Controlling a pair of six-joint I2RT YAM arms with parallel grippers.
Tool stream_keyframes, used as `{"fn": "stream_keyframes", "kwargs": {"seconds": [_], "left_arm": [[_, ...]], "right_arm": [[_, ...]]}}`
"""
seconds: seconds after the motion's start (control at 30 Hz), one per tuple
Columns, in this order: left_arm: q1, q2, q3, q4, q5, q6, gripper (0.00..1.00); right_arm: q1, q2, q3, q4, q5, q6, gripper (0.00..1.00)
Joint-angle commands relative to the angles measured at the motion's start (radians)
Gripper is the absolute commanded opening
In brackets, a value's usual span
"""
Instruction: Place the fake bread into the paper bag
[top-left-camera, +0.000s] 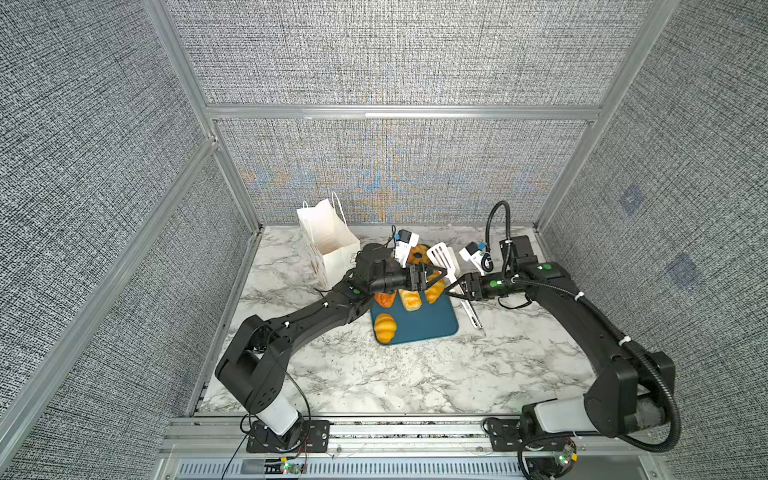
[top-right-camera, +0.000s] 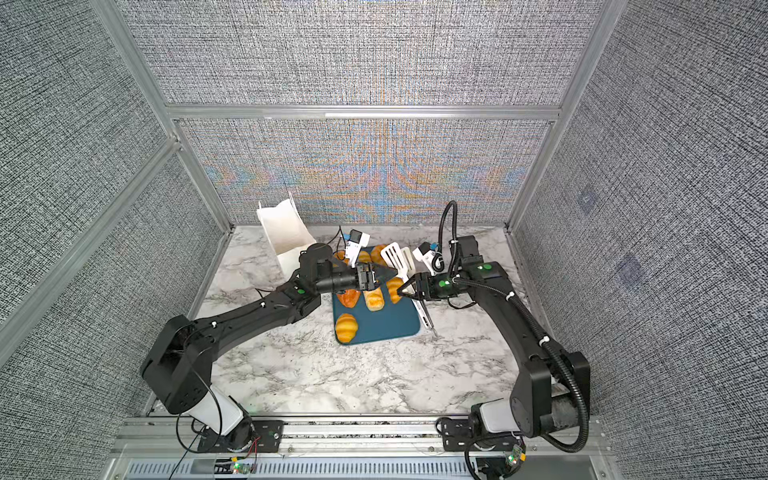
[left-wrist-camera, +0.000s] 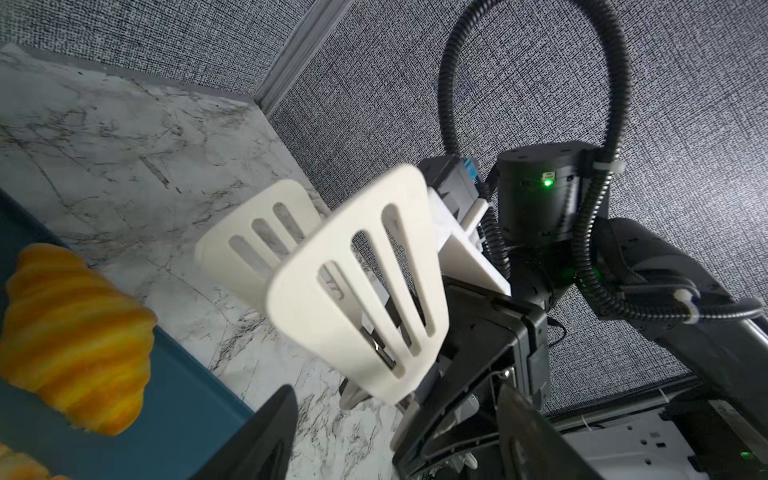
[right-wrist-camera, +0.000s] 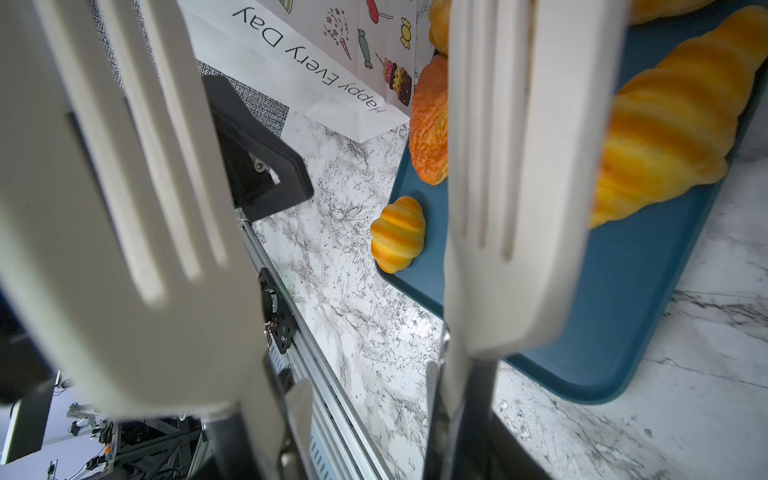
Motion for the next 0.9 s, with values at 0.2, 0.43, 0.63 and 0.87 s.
{"fn": "stream_keyframes", "kwargs": {"seconds": [0.2, 0.43, 0.63, 0.87], "left_arm": [[-0.002, 0.073, 0.033, 0.163, 0.077, -0.054, 0.73], [-0.002, 0.091, 0.029, 0.210, 0.082, -0.069, 0.71], [-0.002, 0.126, 0.062, 0.232, 0.112, -0.079, 0.68], [-0.002, 0.143, 0.059, 0.285, 0.112, -0.103, 0.65]], "right_arm": [[-0.006, 0.020, 0.014, 0.069, -0.082, 0.056, 0.58], [-0.011, 0.056, 0.042, 0.082, -0.123, 0.084, 0.57], [-0.011, 0.064, 0.045, 0.113, -0.158, 0.120, 0.57], [-0.012, 0.076, 0.045, 0.071, -0.192, 0.099, 0.57]]}}
